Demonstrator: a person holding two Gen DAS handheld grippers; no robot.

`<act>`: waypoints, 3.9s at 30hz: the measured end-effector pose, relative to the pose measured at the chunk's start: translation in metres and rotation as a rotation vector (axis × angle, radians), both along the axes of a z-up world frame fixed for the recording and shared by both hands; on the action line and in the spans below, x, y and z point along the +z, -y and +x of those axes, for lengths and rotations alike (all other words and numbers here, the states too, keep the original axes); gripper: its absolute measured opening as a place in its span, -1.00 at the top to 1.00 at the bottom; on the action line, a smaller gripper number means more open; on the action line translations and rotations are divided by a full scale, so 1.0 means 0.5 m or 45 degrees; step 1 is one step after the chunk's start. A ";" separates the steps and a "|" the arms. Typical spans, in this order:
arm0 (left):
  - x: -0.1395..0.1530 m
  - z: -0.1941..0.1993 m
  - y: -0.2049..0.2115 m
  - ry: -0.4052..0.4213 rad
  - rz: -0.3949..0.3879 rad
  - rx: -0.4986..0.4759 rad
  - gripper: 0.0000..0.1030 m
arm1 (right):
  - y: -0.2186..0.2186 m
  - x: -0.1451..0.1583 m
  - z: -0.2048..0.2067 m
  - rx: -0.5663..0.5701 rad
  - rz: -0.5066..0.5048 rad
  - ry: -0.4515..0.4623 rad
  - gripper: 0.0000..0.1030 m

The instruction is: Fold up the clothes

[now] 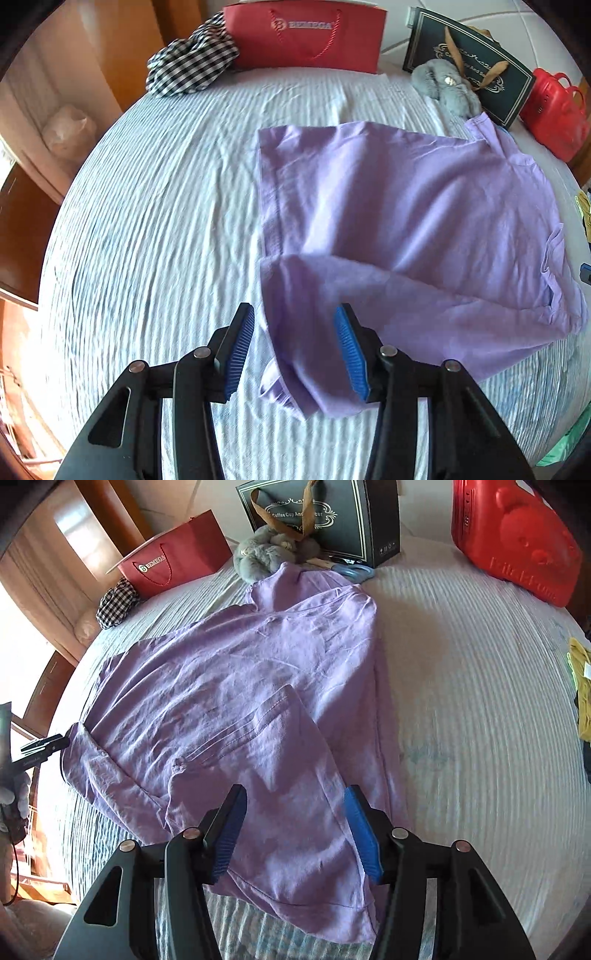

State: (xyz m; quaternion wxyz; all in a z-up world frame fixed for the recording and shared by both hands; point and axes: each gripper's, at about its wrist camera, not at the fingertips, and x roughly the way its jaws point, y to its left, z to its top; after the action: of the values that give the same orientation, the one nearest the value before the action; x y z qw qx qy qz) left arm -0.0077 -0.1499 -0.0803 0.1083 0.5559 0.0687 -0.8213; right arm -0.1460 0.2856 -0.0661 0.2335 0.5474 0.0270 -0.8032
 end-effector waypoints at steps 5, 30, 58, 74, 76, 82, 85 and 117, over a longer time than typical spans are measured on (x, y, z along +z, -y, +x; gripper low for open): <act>-0.026 0.045 0.017 0.013 0.072 0.037 0.04 | -0.058 -0.011 0.037 -0.078 0.049 0.049 -0.37; 0.063 0.093 0.025 0.030 0.089 -0.143 0.04 | -0.154 0.036 0.105 -0.138 0.157 0.022 0.04; -0.078 -0.240 0.165 -0.013 0.024 -0.036 0.15 | 0.348 -0.075 -0.488 0.329 0.259 -0.118 0.07; 0.088 -0.079 0.087 -0.321 -0.063 -0.141 0.89 | 0.099 0.152 -0.119 0.317 -0.038 -0.419 0.81; 0.078 -0.036 0.063 -0.310 -0.044 -0.189 0.85 | 0.049 0.129 -0.051 0.306 -0.036 -0.361 0.81; -0.009 0.098 -0.001 -0.089 0.045 -0.272 0.36 | -0.056 -0.001 0.069 0.201 0.078 -0.045 0.52; -0.021 0.136 0.011 -0.043 0.057 -0.206 0.32 | -0.099 -0.003 0.080 0.097 0.069 -0.031 0.42; -0.081 0.017 0.019 -0.025 0.014 -0.091 -0.01 | -0.078 -0.034 0.014 -0.194 0.190 -0.011 0.06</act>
State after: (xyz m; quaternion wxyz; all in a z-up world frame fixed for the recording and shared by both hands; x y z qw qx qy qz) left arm 0.0008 -0.1596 -0.1207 0.0751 0.5506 0.0545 -0.8296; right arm -0.1392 0.3246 -0.0832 0.1304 0.5603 0.0459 -0.8166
